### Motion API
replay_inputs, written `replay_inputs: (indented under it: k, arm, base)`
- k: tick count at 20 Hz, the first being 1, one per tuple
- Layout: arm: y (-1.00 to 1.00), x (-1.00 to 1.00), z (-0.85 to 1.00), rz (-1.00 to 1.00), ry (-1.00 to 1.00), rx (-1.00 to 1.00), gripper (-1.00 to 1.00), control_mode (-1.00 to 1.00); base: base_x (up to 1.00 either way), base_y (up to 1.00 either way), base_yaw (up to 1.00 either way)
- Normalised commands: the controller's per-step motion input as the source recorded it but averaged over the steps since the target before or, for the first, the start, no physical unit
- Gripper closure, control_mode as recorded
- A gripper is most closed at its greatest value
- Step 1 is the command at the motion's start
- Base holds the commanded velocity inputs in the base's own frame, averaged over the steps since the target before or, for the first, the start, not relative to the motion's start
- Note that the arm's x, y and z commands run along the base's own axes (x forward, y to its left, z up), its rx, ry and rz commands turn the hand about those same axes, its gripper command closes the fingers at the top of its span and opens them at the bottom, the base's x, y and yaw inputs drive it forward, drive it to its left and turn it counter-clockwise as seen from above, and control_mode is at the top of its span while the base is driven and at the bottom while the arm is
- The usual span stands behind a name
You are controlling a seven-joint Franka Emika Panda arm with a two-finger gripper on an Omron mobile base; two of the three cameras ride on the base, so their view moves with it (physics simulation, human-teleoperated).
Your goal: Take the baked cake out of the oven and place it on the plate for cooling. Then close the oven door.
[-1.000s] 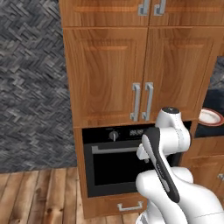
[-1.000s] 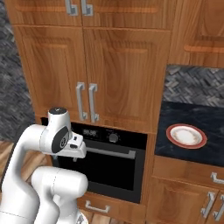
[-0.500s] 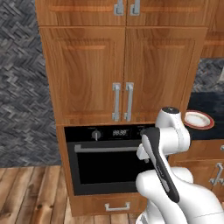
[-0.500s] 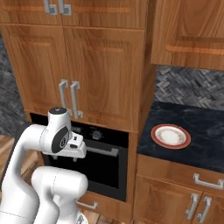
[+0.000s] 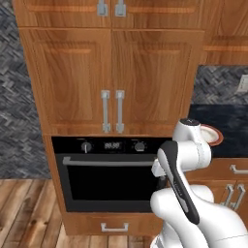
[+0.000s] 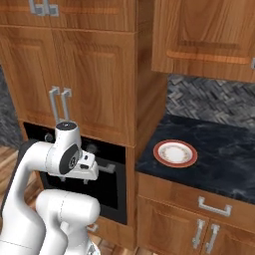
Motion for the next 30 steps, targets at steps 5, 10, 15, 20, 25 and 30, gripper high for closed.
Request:
replay_inputs:
  k: [5,10,15,20,25,30]
  arm:
    - [0.0,0.0,0.0,0.0,0.0,0.0,-1.0,1.0]
    - [0.0,0.0,0.0,0.0,0.0,0.0,-1.0,1.0]
    - [0.0,0.0,0.0,0.0,0.0,0.0,-1.0,1.0]
    - [0.0,0.0,0.0,0.0,0.0,0.0,-1.0,1.0]
    - [0.0,0.0,0.0,0.0,0.0,0.0,-1.0,1.0]
    - [0.0,0.0,0.0,0.0,0.0,0.0,-1.0,1.0]
  base:
    - [0.11,-0.45,0.21]
    - [0.19,-0.44,0.21]
    - [0.21,-0.49,0.22]
    - [0.18,-0.6,0.25]
    - [0.1,-0.61,0.26]
    - [0.16,-0.56,0.27]
